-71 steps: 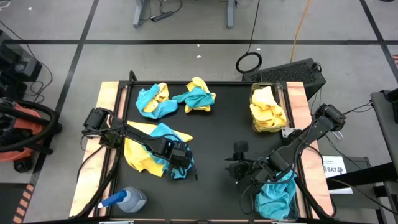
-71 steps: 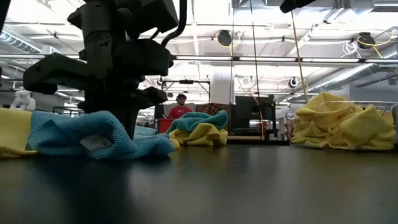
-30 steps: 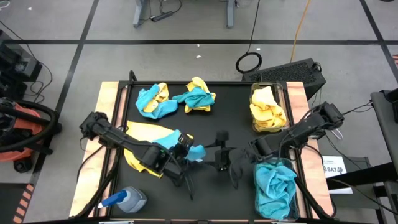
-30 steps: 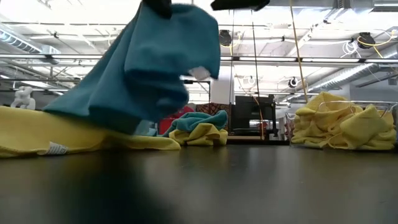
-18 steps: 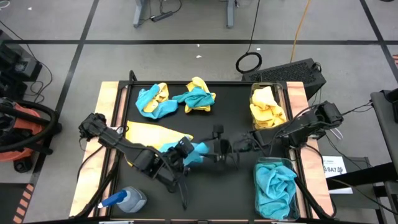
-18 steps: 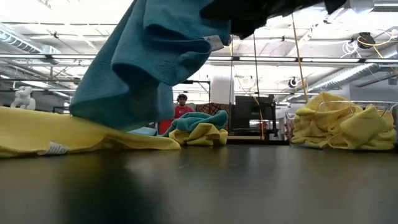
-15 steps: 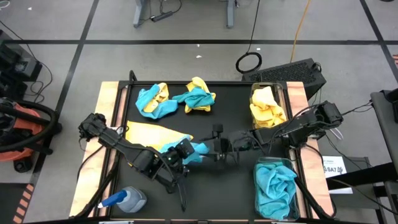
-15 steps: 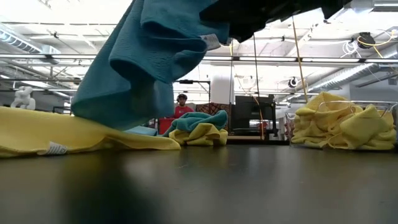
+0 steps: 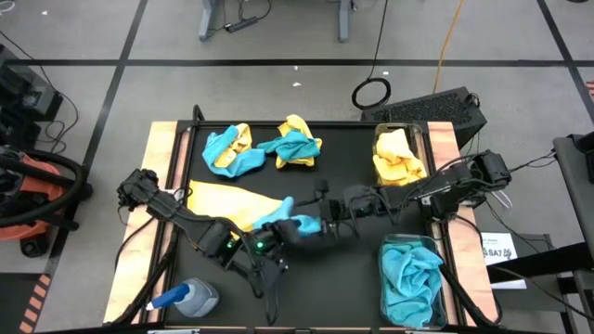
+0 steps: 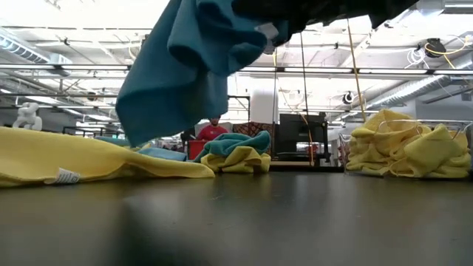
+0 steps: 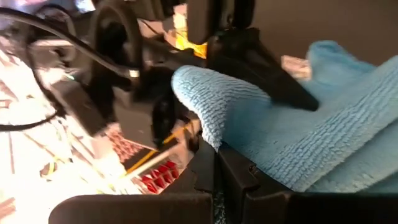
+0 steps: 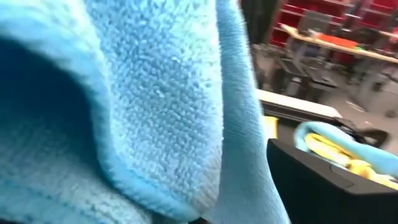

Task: Sort microfiber towel by color & place in baskets
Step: Put the blue towel into the bottom transparent bin

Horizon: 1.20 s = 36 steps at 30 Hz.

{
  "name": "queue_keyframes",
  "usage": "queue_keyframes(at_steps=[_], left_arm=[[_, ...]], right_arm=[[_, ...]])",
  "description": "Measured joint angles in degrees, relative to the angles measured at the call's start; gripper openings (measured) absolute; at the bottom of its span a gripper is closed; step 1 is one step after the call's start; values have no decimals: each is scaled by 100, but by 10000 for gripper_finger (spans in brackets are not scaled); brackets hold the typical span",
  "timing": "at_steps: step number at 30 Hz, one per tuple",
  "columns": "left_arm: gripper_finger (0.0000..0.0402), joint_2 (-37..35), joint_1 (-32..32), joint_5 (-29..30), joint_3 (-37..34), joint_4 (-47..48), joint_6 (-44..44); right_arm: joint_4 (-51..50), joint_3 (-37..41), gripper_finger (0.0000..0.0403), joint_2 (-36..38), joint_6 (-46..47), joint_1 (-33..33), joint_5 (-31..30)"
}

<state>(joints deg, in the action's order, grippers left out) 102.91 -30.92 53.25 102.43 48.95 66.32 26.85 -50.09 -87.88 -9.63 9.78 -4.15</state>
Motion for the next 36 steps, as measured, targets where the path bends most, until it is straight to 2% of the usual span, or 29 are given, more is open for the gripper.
queue_keyframes(at_steps=[5,9,16,20,25,31,32,36], left_arm=[[4,0,2,0,0,-594,607],[4,0,7,-6,0,-1064,1066],[4,0,15,-179,0,-1429,1253],[4,2,16,-331,0,-1432,1251],[4,2,17,-352,0,-1411,1216],[4,2,-12,-348,0,-1349,901],[4,4,-25,-346,0,-1316,812],[5,7,-90,-190,-2,-990,440]], right_arm=[[414,0,260,-242,-3,-43,604],[1244,0,260,-629,-48,-42,1062],[2565,-47,260,-1222,41,-44,1535],[2711,-316,245,-1447,150,-42,1954],[2128,-735,177,-1606,165,-42,1956],[1386,-931,29,-1592,-12,-42,1902],[1328,-931,16,-1575,-91,-42,1876],[837,-933,12,-1439,-204,-44,1386]])
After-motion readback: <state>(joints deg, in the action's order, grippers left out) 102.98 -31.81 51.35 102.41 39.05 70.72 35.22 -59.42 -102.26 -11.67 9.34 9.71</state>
